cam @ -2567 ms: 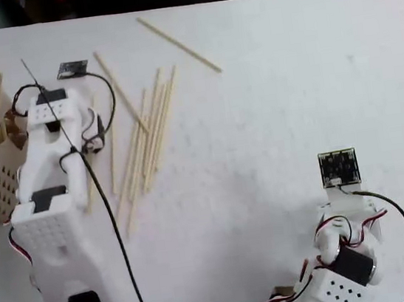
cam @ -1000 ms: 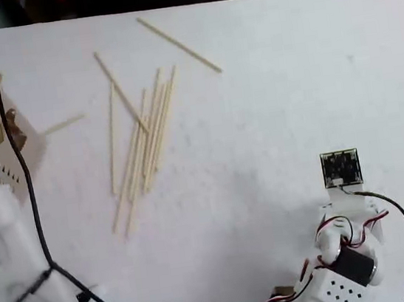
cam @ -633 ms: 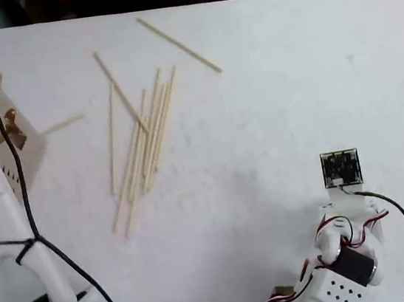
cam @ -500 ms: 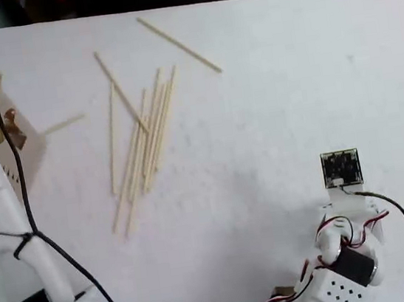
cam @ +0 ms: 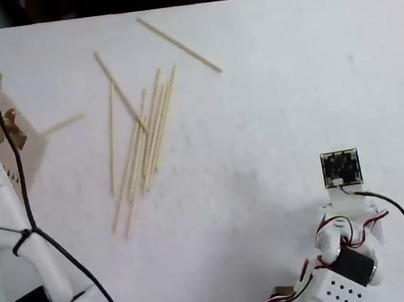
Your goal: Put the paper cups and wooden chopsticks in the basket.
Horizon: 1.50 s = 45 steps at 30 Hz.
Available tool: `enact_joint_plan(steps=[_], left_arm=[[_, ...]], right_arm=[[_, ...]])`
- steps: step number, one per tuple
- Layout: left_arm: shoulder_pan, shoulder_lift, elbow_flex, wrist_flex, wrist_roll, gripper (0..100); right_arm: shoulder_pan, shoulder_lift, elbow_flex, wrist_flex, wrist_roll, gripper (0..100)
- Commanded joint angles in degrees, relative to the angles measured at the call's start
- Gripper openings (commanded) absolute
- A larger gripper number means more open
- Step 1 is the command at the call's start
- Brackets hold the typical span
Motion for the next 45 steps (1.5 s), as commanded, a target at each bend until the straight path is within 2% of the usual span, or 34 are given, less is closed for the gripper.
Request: enact_joint_plan(steps=[1,8,14,19,22,27,31,39,45], left_arm=[[0.5,-0.1,0.4,-1.5,-4.0,3],[0.2,-0.2,1.8,-1.1,-4.0,3],[0.6,-0.7,1.2,5.1,-3.9,3],[0.2,-0.7,1.4,6.4,0.6,3],[0.2,-0.7,1.1,9.5,0.9,3],[0.1,-0.7,-0.6,10.3,0.5,5],[-0.5,-0.7,-6.8,17.6,0.5,10],[-3.6,-0.7,-23.3,32.0,0.7,10],[-0.1,-2.7,-37.5,50.8,0.5,10]], right_arm=[[0.6,0.0,0.5,-0.1,-0.1,4.5],[0.6,0.0,0.5,-0.1,-0.1,4.5],[0.5,0.0,0.5,-0.1,-0.1,4.5],[0.5,0.0,0.5,-0.1,-0.1,4.5],[0.5,0.0,0.5,-0.1,-0.1,4.5],[0.5,0.0,0.5,-0.1,-0.1,4.5],[0.5,0.0,0.5,-0.1,-0.1,4.5],[0.5,0.0,0.5,-0.1,-0.1,4.5],[0.5,0.0,0.5,-0.1,-0.1,4.5]])
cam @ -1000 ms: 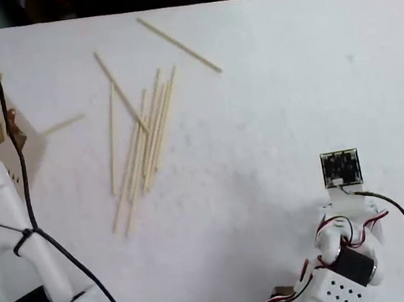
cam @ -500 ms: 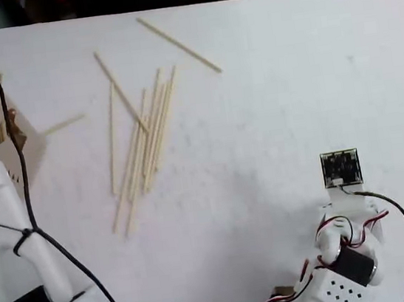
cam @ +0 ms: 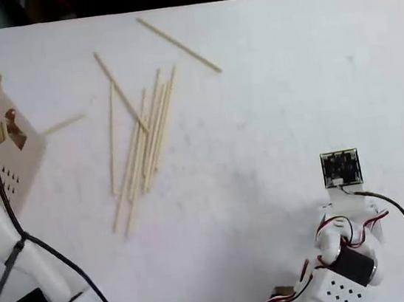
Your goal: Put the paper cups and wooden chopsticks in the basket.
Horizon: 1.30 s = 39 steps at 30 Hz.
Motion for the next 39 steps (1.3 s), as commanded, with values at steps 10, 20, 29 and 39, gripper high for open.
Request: enact_joint_plan(steps=[10,20,29,39], left_arm=[[25.8,-13.4,-6.5,35.6,-5.7,10],[33.5,0.9,33.3,2.6,-1.9,14],[32.8,27.3,19.2,-3.3,13.0,14],[33.7,48.2,-1.4,-2.2,23.4,14]], right_arm=[[0.5,0.0,0.5,-0.1,-0.1,4.5],[0.6,0.0,0.5,-0.1,-0.1,4.5],[0.6,0.0,0.5,-0.1,-0.1,4.5],[0.6,0.0,0.5,-0.1,-0.1,4.5]])
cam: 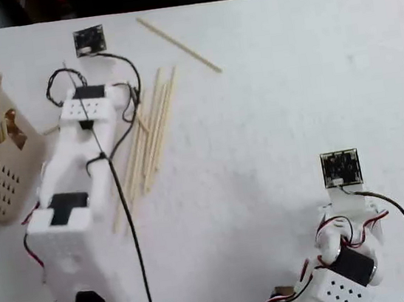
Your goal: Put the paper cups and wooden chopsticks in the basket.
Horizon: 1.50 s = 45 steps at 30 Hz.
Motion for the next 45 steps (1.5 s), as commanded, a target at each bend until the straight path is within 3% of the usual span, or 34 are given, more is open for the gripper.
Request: enact_joint_plan(steps=[1,17,21,23,36,41,45], left_arm=[[0.3,6.9,-10.6,1.7,2.3,14],[1.5,24.5,-38.2,23.4,2.3,14],[1.5,25.0,-42.5,27.1,2.2,6],[1.5,25.0,-43.4,27.9,2.1,2],[1.5,25.1,-44.0,29.4,-2.1,3],[1.5,25.2,-43.5,28.6,-2.1,12],[1.5,26.5,-43.8,28.6,-2.1,12]], right_arm=[[0.6,0.0,0.5,-0.1,-0.1,4.5],[0.6,0.0,0.5,-0.1,-0.1,4.5],[0.6,0.0,0.5,-0.1,-0.1,4.5],[0.6,0.0,0.5,-0.1,-0.1,4.5],[0.6,0.0,0.5,-0.1,-0.1,4.5],[0.6,0.0,0.5,-0.1,-0.1,4.5],[0.6,0.0,0.5,-0.1,-0.1,4.5]])
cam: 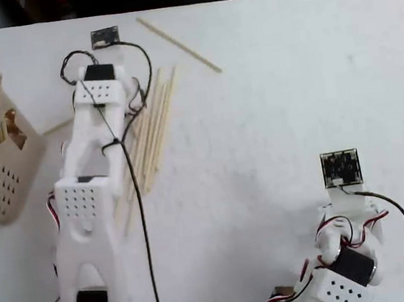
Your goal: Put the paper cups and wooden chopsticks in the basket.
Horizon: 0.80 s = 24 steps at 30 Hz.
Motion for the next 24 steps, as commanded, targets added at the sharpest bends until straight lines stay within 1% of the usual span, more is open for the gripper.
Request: enact_joint_plan(steps=[1,7,11,14,19,24], left_arm=[[0.4,1.5,-2.8,-0.5,-0.6,11],[0.5,4.0,-2.8,-1.0,-1.0,8],[0.2,1.7,-2.8,-0.8,-1.1,2],[0.7,-1.6,-2.8,0.6,-3.9,2],[-0.2,-9.6,-2.8,6.1,-6.7,2],[-2.3,-13.1,-2.3,17.1,-12.2,2]], right_arm=[[0.6,0.0,0.5,-0.1,-0.1,4.5],[0.6,0.0,0.5,-0.1,-0.1,4.5],[0.6,0.0,0.5,-0.1,-0.1,4.5],[0.6,0.0,0.5,-0.1,-0.1,4.5],[0.6,0.0,0.5,-0.1,-0.1,4.5],[0.6,0.0,0.5,-0.1,-0.1,4.5]])
